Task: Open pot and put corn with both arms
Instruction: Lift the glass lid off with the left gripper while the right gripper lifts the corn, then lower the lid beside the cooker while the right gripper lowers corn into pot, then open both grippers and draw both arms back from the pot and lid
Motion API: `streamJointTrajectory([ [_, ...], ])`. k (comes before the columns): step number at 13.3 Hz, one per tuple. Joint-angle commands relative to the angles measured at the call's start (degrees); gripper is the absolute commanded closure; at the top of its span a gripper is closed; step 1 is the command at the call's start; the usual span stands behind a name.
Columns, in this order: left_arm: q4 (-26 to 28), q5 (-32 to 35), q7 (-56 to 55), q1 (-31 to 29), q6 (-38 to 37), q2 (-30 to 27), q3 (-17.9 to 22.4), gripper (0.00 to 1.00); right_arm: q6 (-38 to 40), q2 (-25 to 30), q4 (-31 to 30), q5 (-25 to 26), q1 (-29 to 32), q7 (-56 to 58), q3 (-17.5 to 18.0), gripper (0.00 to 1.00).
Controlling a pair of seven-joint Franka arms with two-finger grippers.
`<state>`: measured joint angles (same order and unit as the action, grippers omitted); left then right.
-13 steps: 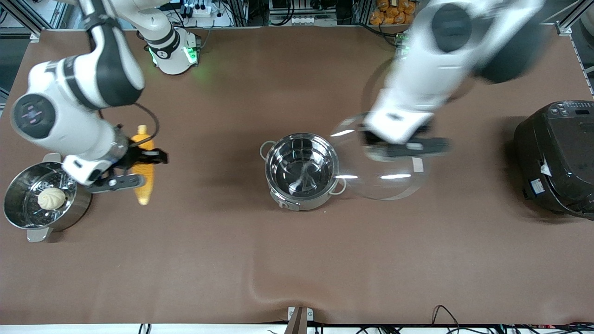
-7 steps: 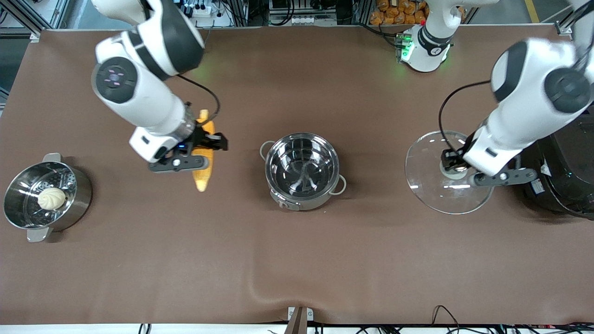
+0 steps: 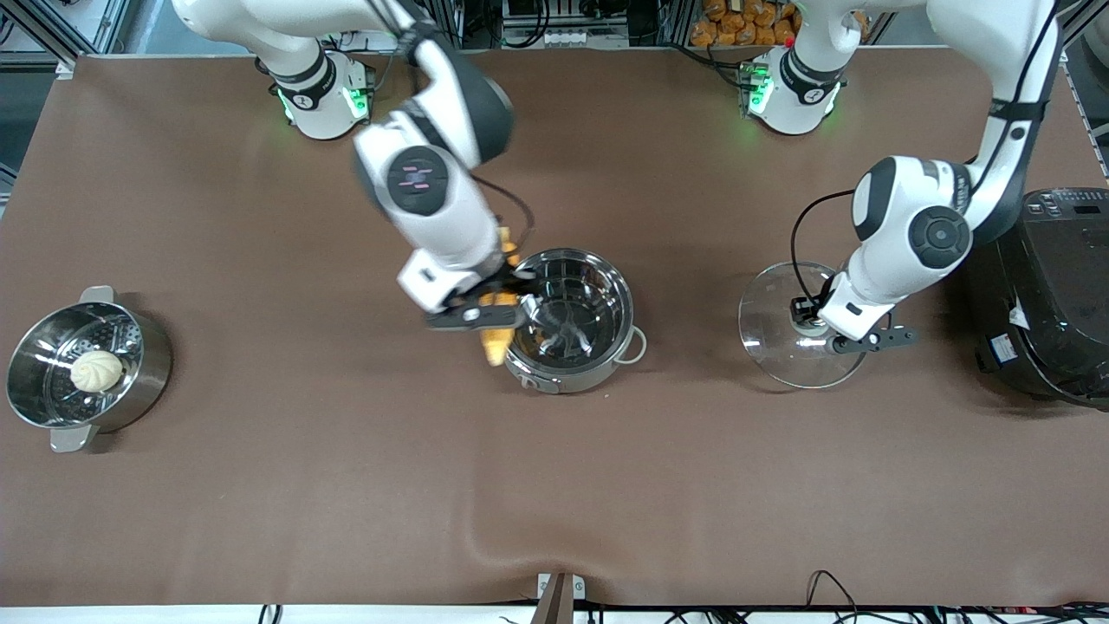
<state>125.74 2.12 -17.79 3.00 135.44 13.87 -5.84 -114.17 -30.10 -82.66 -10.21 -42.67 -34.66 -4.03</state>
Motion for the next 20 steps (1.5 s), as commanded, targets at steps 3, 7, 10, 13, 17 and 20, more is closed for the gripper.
streamJointTrajectory([
  [3, 2.67, 0.86, -0.85, -1.42, 3.33, 1.07, -0.84, 1.00, -2.81, -7.16, 3.74, -1.04, -2.24, -0.85, -0.80, 1.00],
  [7, 0.22, 1.21, -0.50, -1.42, 3.51, 3.17, -0.23, 1.00, -3.25, -8.39, 3.91, -0.95, -3.74, -4.80, -0.80, 0.91],
  [10, -1.37, 4.99, -0.85, -3.53, 4.48, 5.63, -0.32, 1.00, -4.04, -9.36, 3.91, -0.69, -3.82, -4.71, -0.80, 0.34],
  [13, -1.37, 4.82, -1.89, -4.15, 4.57, 6.17, -0.40, 0.32, -5.28, -8.84, 4.26, -0.87, -3.47, -4.54, -0.89, 0.14],
  [17, -5.14, 4.91, -3.31, -4.67, 0.38, 4.07, -0.58, 0.00, -0.72, -7.08, 7.50, -1.04, -1.36, -4.36, -0.89, 0.00],
  [20, -18.63, 4.29, -3.04, -4.59, -16.11, 2.30, -0.75, 0.00, 5.78, -1.84, 7.17, -0.52, 2.22, -2.96, -1.24, 0.00],
])
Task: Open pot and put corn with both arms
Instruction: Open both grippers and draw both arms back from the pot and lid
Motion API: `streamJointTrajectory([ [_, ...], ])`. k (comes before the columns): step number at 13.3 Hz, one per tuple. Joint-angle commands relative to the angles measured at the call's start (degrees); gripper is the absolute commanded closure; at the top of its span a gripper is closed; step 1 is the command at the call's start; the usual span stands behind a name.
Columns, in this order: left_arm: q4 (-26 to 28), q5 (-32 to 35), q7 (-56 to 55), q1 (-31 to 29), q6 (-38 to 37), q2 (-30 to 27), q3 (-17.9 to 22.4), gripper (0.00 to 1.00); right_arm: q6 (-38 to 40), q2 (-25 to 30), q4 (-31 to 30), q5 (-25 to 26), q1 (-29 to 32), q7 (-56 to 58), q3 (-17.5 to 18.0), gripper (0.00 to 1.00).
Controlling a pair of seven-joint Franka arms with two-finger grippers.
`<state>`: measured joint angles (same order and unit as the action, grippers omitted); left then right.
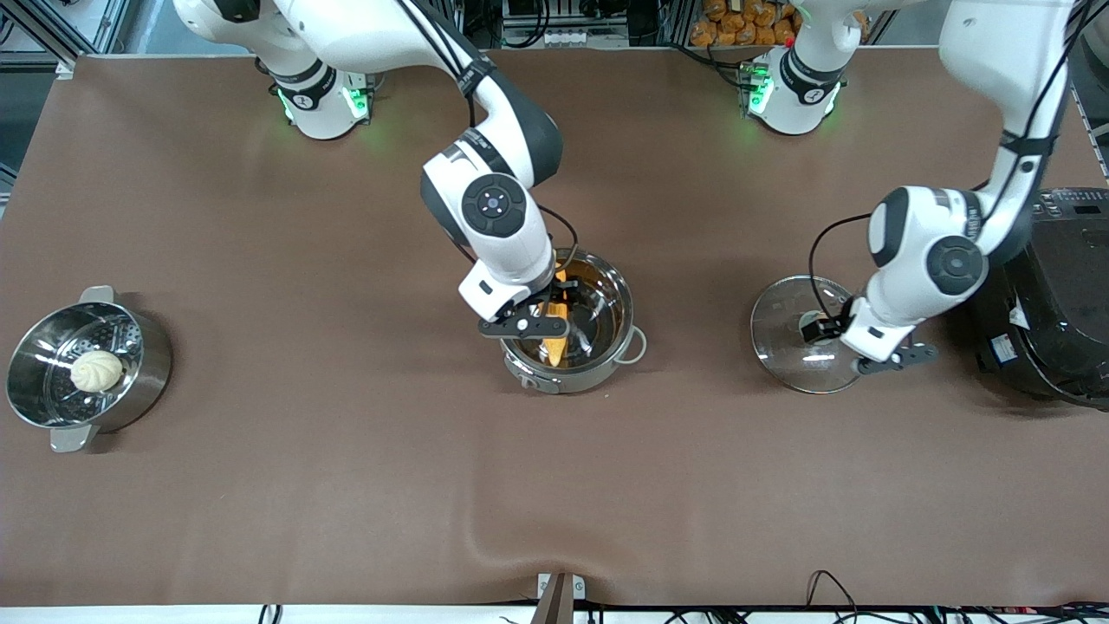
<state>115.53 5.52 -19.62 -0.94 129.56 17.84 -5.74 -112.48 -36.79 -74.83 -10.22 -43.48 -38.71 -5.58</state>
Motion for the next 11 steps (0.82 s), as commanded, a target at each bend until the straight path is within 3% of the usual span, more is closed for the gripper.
streamJointTrajectory([
  [1, -13.70, 0.81, -1.47, -0.29, -16.03, -1.49, -1.02, 0.00, 7.07, 7.15, -0.76, -0.76, 5.84, 3.36, 0.40, 0.00],
  [3, -22.95, 0.80, -1.30, -0.46, -24.84, -1.66, -1.11, 0.00, 14.71, 11.63, -0.85, -1.03, 11.55, 8.80, 0.40, 0.00],
  [5, -28.41, 0.63, -0.51, -1.08, -29.95, -3.06, -0.77, 0.00, 17.03, 16.03, -2.68, 0.37, 16.83, 10.58, 0.22, 0.00],
  [7, -29.31, -0.76, 4.82, -3.27, -30.68, -4.82, -1.02, 0.00, 17.29, 18.76, -3.22, 8.25, 18.43, 10.59, 0.31, 0.00],
  [11, -29.40, -3.06, 7.14, -3.10, -32.52, -8.60, -1.20, 0.00, 19.04, 20.79, -2.34, 8.37, 22.55, 10.84, 0.22, 0.00],
])
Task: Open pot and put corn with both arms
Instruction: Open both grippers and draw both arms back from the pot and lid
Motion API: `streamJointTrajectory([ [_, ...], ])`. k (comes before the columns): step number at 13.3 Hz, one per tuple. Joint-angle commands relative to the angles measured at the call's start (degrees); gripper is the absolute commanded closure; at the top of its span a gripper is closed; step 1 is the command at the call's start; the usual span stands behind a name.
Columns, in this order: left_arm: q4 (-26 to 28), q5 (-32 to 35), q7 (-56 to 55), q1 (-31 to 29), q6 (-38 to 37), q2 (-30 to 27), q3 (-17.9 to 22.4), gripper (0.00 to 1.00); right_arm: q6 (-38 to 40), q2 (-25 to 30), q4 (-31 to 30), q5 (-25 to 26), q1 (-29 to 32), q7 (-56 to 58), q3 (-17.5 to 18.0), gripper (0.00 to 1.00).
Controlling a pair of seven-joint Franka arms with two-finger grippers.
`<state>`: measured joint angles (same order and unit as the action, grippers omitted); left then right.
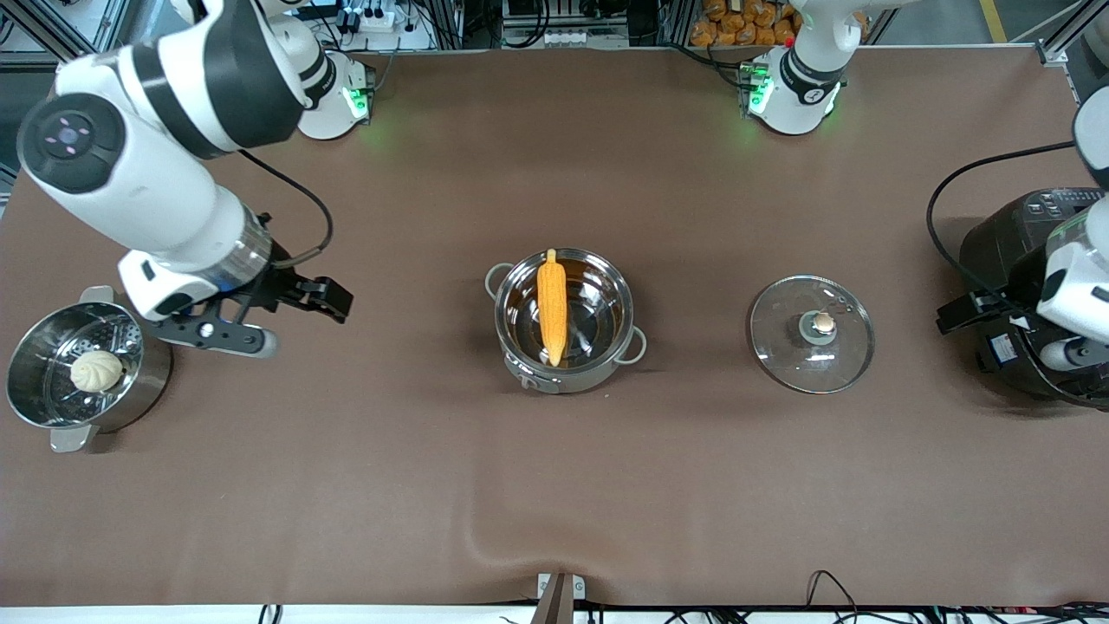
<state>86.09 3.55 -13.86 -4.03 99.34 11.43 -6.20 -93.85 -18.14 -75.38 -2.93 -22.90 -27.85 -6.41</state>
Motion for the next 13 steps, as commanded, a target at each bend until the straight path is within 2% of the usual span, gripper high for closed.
streamJointTrajectory([
  [1, -0.05, -1.08, 1.38, 0.17, -3.52, -3.07, -1.00, 0.00, 2.95, 3.62, -1.87, 1.08, 4.25, 3.82, 1.31, 0.00],
  [3, -0.05, -1.69, 1.99, 0.60, -5.03, -5.61, -0.13, 0.00, 5.95, 7.05, -2.31, 1.87, 7.59, 12.00, 0.97, 0.00],
  [6, 0.13, -2.40, 2.26, 4.38, -6.78, -9.31, 2.51, 0.00, 9.73, 10.22, -2.40, 1.78, 14.19, 19.66, 1.05, 0.00],
  [9, 0.39, -2.67, 2.44, 4.99, -10.12, -12.56, 2.07, 0.00, 11.85, 10.32, -2.23, 1.08, 17.45, 19.94, 1.14, 0.00],
  [10, -0.13, -2.58, 2.26, 6.83, -11.26, -11.70, 2.60, 0.00, 11.76, 10.32, -1.97, 0.99, 17.46, 20.12, 1.14, 0.00],
  [13, -0.31, -2.67, 2.52, 6.85, -11.18, -12.05, 2.69, 0.00, 12.02, 10.23, -1.96, 0.99, 19.47, 22.93, 1.14, 0.00],
])
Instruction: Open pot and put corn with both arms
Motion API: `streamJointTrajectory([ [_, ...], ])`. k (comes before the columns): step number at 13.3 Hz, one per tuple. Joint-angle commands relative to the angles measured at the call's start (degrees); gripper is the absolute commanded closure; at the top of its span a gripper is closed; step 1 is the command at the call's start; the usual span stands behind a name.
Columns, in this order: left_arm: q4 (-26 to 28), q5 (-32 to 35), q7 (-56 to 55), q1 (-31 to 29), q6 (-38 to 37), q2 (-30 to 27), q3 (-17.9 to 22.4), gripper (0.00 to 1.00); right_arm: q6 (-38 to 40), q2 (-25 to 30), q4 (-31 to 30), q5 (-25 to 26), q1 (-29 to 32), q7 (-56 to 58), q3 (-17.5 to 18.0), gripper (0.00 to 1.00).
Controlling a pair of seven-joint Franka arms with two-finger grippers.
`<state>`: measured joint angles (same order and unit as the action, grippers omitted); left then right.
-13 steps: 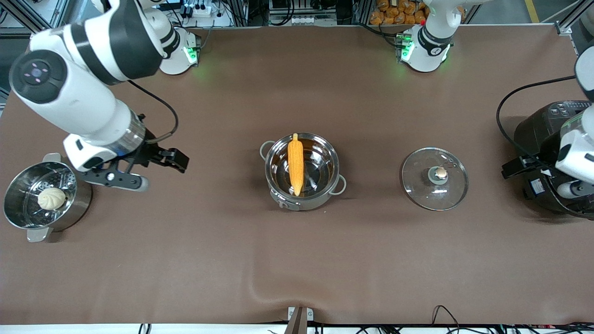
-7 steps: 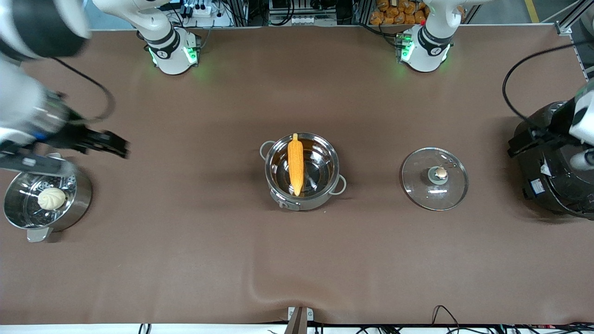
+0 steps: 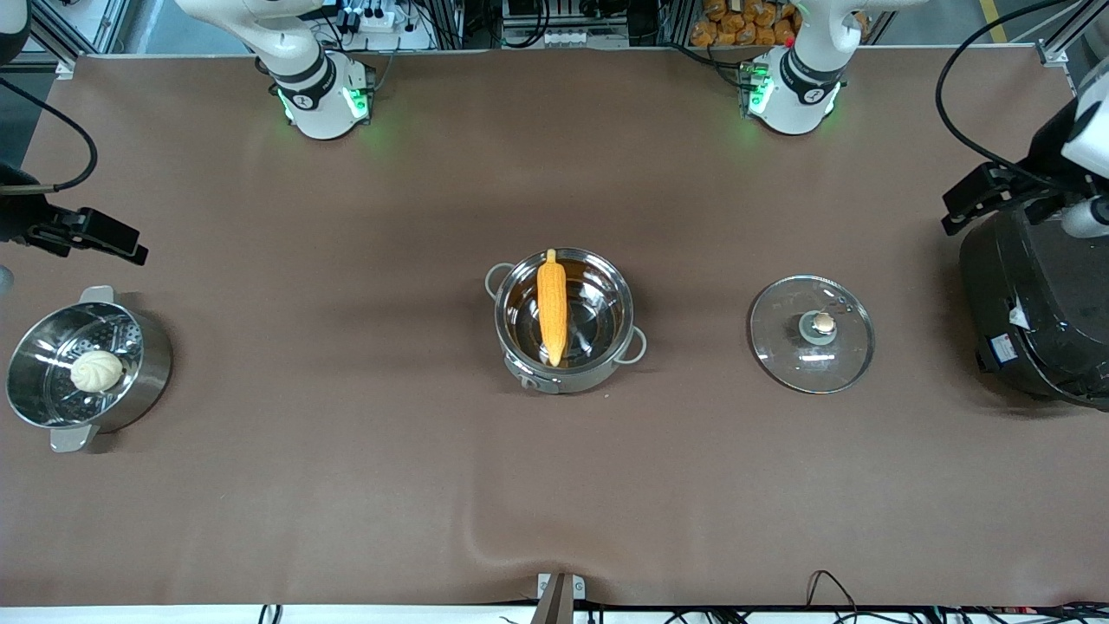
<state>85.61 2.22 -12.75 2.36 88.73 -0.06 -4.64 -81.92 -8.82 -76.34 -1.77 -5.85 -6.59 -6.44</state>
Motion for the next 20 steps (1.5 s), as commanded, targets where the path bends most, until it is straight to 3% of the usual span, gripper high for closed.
streamJointTrajectory([
  [1, 0.17, -1.34, 1.76, 0.28, -0.49, -0.38, 1.21, 0.00, 0.61, 0.91, -0.83, -0.16, 2.42, 1.84, 1.08, 0.00],
  [4, 0.17, -0.64, 1.85, 0.19, -0.49, -0.47, 1.21, 0.00, 6.05, 1.96, -0.30, -0.08, 2.50, 2.01, 0.90, 0.00],
  [9, 0.08, -0.72, 2.73, 0.37, -0.57, -0.29, 1.21, 0.00, 3.87, 3.37, -0.83, -0.25, 5.57, 8.07, 1.08, 0.00],
  [18, 0.61, -0.46, 7.73, 0.37, -3.91, -0.90, 0.77, 0.00, 2.46, 3.02, -0.74, -1.39, 5.05, 5.79, 1.43, 0.00],
  [20, 4.02, -0.55, 6.33, 0.28, -3.65, -3.80, 0.77, 0.00, 2.90, 2.84, -0.74, -1.39, 4.88, 5.80, 1.43, 0.00],
])
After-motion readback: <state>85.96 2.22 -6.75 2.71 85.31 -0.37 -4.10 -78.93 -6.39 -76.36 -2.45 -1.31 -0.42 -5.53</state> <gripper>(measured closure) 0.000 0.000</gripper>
